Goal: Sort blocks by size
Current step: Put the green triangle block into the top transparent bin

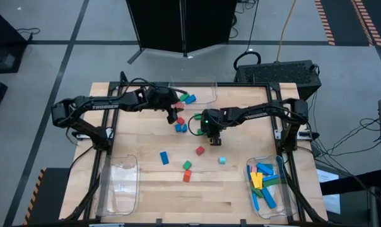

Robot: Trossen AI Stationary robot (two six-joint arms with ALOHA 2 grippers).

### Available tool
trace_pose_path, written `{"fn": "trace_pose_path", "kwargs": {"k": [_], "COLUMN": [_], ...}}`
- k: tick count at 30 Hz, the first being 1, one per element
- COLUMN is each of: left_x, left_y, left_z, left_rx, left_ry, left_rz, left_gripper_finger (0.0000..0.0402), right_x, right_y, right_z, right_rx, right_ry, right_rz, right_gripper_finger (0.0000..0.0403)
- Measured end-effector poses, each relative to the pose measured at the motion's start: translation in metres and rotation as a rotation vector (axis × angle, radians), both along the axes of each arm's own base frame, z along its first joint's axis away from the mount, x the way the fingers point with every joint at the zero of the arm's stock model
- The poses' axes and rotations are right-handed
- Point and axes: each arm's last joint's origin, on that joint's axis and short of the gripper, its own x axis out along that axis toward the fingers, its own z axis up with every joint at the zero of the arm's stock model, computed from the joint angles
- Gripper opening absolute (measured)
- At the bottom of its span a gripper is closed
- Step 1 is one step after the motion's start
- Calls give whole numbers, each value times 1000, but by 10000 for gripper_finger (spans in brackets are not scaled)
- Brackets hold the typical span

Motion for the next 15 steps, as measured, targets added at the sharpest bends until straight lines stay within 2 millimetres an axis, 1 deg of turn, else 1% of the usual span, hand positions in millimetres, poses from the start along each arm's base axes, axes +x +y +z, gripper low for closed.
{"fn": "trace_pose_path", "kwargs": {"k": [3,6,11,15], "left_x": [1,5,13,19], "left_y": [-3,-13,-39,-65], "left_z": [0,0,0,0], "left_rx": [19,91,237,333], "left_ry": [9,22,47,43], "left_rz": [-87,-206,-406,-566], "left_gripper_finger": [235,235,235,234], "right_x": [0,-3,-10,-14], "right_y": [0,1,1,-2], "right_z": [14,28,55,71], "right_rx": [-4,27,139,220], "right_ry": [-59,-102,-217,-301], "right_rz": [-5,8,58,71], "right_gripper_finger": [126,132,127,128]}}
